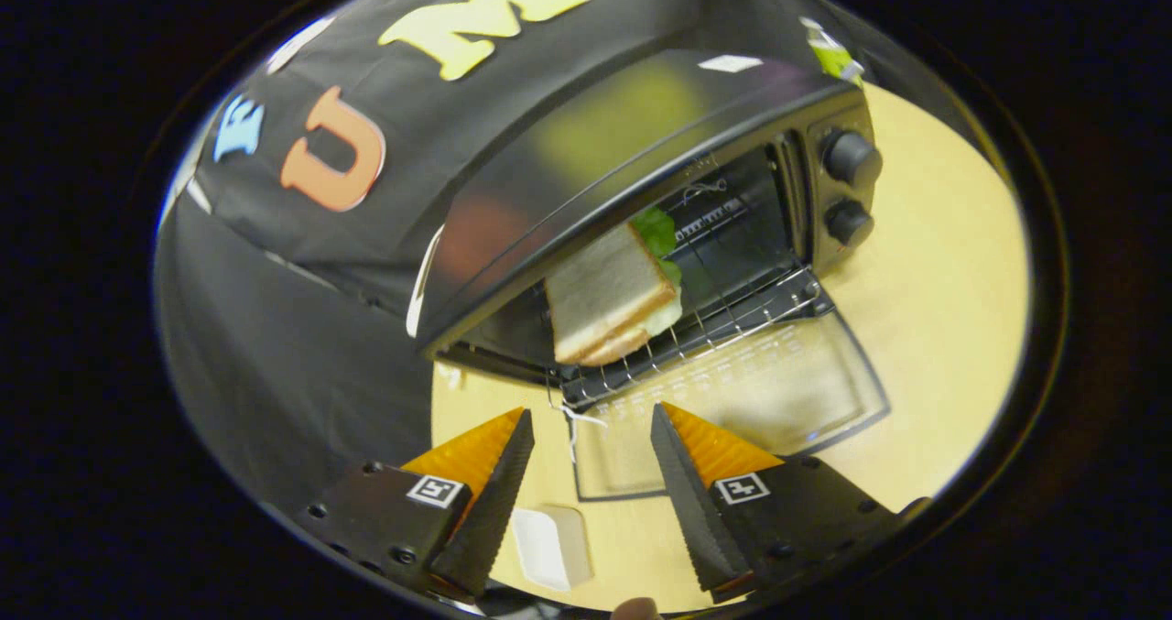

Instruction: Open the toaster oven, put the food inside, and close the toaster oven door.

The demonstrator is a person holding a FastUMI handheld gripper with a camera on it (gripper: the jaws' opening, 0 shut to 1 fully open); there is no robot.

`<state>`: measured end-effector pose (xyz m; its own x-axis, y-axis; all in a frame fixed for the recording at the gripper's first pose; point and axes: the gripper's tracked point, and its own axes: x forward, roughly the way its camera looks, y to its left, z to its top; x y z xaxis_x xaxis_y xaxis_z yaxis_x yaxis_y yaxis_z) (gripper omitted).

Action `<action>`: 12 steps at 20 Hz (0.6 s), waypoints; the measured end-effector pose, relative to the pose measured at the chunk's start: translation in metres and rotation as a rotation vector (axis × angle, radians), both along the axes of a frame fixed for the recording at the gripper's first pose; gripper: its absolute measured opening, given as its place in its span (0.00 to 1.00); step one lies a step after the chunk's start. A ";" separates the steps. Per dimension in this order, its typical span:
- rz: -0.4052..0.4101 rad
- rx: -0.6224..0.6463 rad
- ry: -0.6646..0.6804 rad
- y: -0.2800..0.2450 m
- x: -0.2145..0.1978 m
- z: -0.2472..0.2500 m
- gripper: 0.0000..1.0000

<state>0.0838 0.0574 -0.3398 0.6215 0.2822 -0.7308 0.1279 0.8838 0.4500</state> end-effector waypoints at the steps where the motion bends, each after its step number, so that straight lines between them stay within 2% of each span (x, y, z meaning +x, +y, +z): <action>1: 0.036 -0.043 -0.012 0.000 -0.010 0.002 0.86; 5: 0.145 -0.218 -0.025 -0.007 -0.054 0.000 0.86; 9: 0.170 -0.360 -0.022 -0.030 -0.081 -0.017 0.87; 12: 0.147 -0.366 0.016 -0.034 -0.095 -0.040 0.87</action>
<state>-0.0115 0.0238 -0.3796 0.5819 0.0866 -0.8087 -0.0078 0.9949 0.1009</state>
